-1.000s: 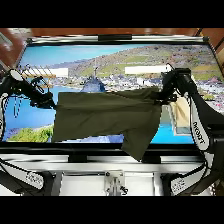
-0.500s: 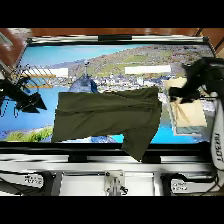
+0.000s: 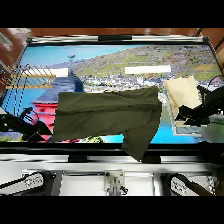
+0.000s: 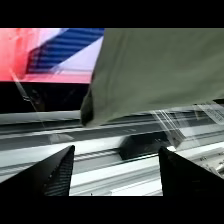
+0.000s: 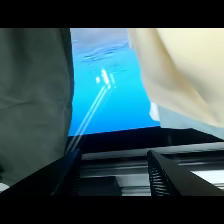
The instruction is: Fold the shirts.
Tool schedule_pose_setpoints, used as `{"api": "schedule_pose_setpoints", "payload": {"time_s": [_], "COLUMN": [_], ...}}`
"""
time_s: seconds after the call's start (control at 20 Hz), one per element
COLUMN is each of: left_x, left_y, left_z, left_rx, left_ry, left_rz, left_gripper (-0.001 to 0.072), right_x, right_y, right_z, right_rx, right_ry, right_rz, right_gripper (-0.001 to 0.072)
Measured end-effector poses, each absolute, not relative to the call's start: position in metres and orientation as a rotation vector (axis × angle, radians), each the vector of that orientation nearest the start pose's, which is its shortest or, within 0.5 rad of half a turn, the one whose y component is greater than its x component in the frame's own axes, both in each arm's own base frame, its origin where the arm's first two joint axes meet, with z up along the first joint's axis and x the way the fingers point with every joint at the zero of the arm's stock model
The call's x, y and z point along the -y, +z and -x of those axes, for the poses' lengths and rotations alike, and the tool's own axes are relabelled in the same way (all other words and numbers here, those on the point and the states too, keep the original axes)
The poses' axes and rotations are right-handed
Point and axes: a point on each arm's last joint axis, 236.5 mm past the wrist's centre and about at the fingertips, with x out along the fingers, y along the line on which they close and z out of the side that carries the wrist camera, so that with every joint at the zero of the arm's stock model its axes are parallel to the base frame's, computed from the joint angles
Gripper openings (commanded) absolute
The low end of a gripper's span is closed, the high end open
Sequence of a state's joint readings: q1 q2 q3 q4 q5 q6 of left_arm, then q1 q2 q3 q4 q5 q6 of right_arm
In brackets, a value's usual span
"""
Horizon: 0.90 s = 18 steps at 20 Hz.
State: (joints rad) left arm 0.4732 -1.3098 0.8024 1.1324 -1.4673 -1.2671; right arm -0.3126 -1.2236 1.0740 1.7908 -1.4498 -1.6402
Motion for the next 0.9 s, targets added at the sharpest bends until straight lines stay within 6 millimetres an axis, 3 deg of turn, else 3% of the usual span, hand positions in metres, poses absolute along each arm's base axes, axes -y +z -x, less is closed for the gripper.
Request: {"api": "schedule_pose_setpoints", "payload": {"time_s": [0.4,0.45,0.65,0.75,0.9], "left_x": [0.008,0.012,0.02,0.021,0.021], "left_y": [-0.097,-0.099,-0.109,-0.111,-0.109], "left_z": [-0.234,-0.235,-0.241,-0.241,-0.243], "left_rx": [-1.648,-1.651,-1.66,-1.667,-1.665], "left_ry": [-0.178,-0.176,-0.145,-0.135,-0.14], "left_rz": [0.731,0.742,0.756,0.758,0.749], "left_gripper": [0.0588,0.0449,0.0135,0.0038,0.0037], "right_x": [0.032,0.032,0.029,0.016,-0.019], "right_y": [-0.007,-0.007,-0.014,-0.024,-0.042], "right_z": [-0.297,-0.298,-0.294,-0.284,-0.268], "right_rx": [-1.492,-1.489,-1.502,-1.538,-1.593], "right_ry": [-0.012,-0.012,-0.019,0.019,0.124], "right_rz": [-0.435,-0.438,-0.466,-0.496,-0.512], "right_gripper": [0.0519,0.0519,0.052,0.0547,0.0547]}}
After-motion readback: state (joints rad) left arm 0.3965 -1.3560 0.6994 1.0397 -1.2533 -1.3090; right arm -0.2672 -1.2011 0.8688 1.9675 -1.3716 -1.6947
